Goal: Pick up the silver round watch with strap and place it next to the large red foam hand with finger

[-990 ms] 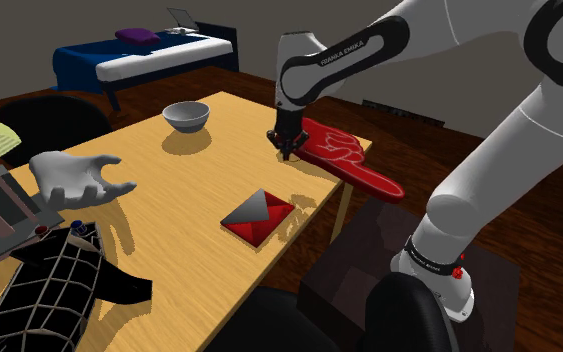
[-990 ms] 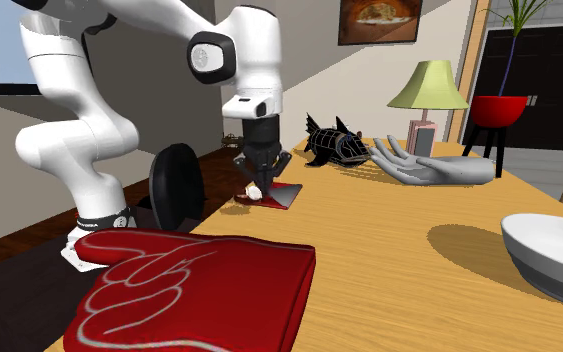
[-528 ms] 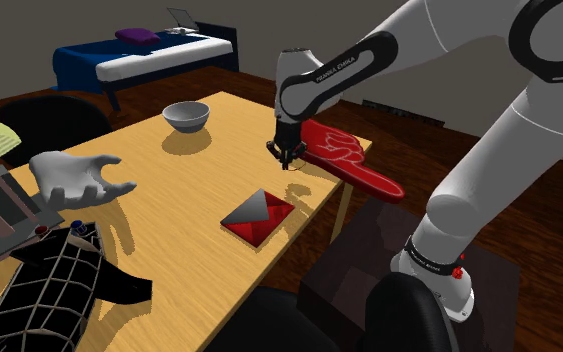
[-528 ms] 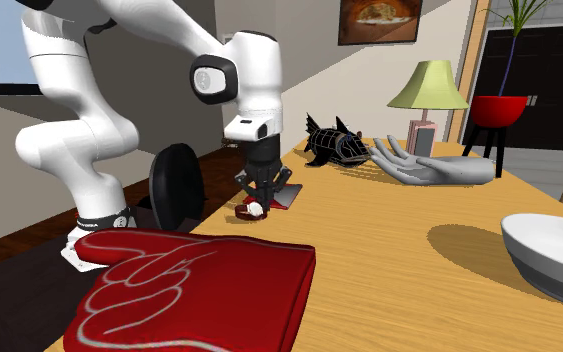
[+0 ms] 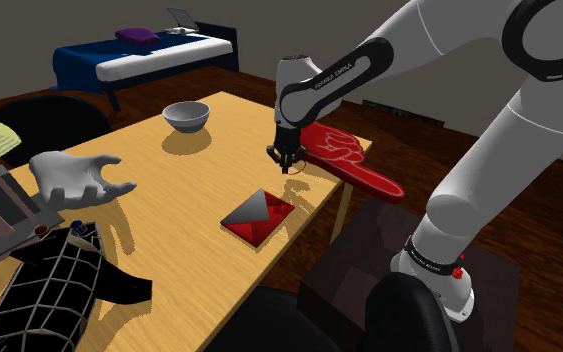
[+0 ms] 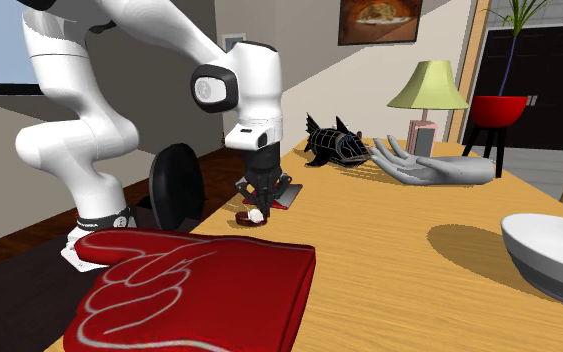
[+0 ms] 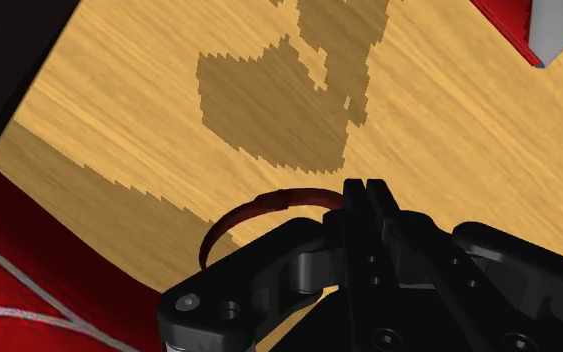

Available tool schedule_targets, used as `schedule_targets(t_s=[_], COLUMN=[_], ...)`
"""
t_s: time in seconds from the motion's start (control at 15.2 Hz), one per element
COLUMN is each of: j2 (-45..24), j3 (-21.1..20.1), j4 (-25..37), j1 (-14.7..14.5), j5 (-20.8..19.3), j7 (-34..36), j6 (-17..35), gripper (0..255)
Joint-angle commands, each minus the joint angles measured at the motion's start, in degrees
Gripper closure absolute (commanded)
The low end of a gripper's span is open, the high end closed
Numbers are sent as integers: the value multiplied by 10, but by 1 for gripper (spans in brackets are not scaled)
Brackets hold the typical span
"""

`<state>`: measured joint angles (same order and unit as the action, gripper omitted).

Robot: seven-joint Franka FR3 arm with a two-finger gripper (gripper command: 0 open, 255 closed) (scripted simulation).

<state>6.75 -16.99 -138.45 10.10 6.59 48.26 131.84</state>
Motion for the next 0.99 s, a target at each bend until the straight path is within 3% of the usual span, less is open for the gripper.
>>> schedule_targets(t_s=[0.0, 0.07, 0.4, 0.66, 0.92], j2=[0, 0, 0, 42, 42], j3=[0, 0, 0, 7, 7], j4=[0, 0, 0, 36, 36], j1=[0, 0, 0, 1, 1], j5=[0, 0, 0, 7, 7], j7=[0, 0, 0, -7, -7], j6=[0, 0, 0, -78, -78], gripper=[255, 0, 0, 0, 0])
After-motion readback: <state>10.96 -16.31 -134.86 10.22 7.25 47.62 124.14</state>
